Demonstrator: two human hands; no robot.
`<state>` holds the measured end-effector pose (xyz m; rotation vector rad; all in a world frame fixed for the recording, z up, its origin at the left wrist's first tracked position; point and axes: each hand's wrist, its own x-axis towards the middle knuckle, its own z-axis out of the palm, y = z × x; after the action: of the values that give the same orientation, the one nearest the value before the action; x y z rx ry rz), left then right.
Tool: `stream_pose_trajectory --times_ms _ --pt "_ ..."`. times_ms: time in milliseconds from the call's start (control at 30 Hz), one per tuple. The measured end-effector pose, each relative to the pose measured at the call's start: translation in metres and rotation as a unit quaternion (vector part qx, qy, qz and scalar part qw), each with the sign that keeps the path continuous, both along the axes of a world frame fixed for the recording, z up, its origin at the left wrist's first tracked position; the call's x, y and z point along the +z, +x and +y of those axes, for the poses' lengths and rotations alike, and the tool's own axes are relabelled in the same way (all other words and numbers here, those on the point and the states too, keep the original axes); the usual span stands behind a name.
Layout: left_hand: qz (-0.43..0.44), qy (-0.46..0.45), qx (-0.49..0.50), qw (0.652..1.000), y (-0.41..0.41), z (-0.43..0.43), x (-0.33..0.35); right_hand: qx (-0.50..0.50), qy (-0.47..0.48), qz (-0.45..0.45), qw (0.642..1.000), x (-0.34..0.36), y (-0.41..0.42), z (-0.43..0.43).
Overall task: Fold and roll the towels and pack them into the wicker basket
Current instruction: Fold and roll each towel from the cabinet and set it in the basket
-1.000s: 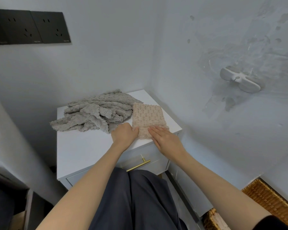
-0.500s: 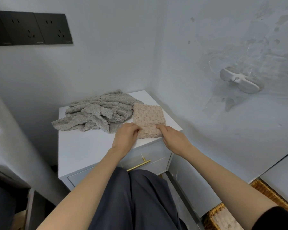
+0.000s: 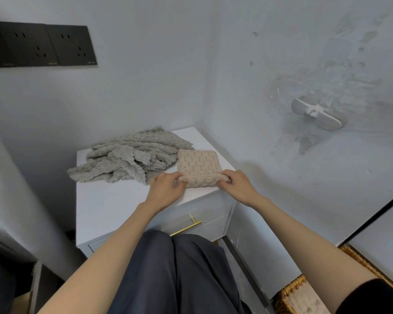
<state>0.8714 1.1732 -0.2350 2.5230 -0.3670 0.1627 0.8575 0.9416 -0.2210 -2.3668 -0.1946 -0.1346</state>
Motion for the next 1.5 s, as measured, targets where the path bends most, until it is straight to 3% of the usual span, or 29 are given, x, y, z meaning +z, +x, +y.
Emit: stream_pose_trajectory --times_ms 200,433,567,633,700,767,833,933,1300,1400,1500 --pt "0.031 -0.050 0.063 0.996 0.001 -0.001 -0.003 -0.079 0.128 0.112 0.982 0.001 -0.005 -0.005" --pt "-0.006 -0.010 0.117 0.993 0.002 -0.008 -0.004 -0.195 0.153 0.083 0.965 -0.012 -0.005 0.007" --pt "-0.015 0.029 0.144 0.989 0.003 -0.013 -0.003 -0.249 0.102 0.059 0.961 -0.017 -0.008 0.015" --pt "-0.004 0.035 0.152 0.988 0.005 -0.014 -0.003 -0.259 0.004 0.001 0.966 -0.015 -0.010 0.018" --pt "0.005 0.034 0.156 0.987 0.007 -0.016 -0.003 -0.224 -0.094 -0.106 0.964 -0.011 -0.011 0.022" --pt "0.013 0.031 0.157 0.987 0.007 -0.017 -0.003 -0.123 -0.145 -0.202 0.961 -0.006 -0.011 0.030" --pt "0.018 0.034 0.157 0.987 0.007 -0.017 -0.003 -0.018 -0.183 -0.241 0.953 -0.008 -0.012 0.041" --pt "0.035 0.035 0.159 0.986 0.008 -0.016 -0.001 0.054 -0.244 -0.203 0.947 -0.020 -0.016 0.058" --pt "0.079 0.052 0.167 0.981 0.011 -0.020 0.006 0.083 -0.329 -0.159 0.927 -0.034 -0.010 0.022" --pt "-0.011 0.074 0.155 0.985 0.009 -0.018 0.008 0.087 -0.351 -0.150 0.920 -0.032 -0.007 0.010" --pt "-0.139 0.100 0.034 0.985 0.008 -0.013 0.008 0.089 -0.349 -0.147 0.921 -0.027 -0.005 0.008"
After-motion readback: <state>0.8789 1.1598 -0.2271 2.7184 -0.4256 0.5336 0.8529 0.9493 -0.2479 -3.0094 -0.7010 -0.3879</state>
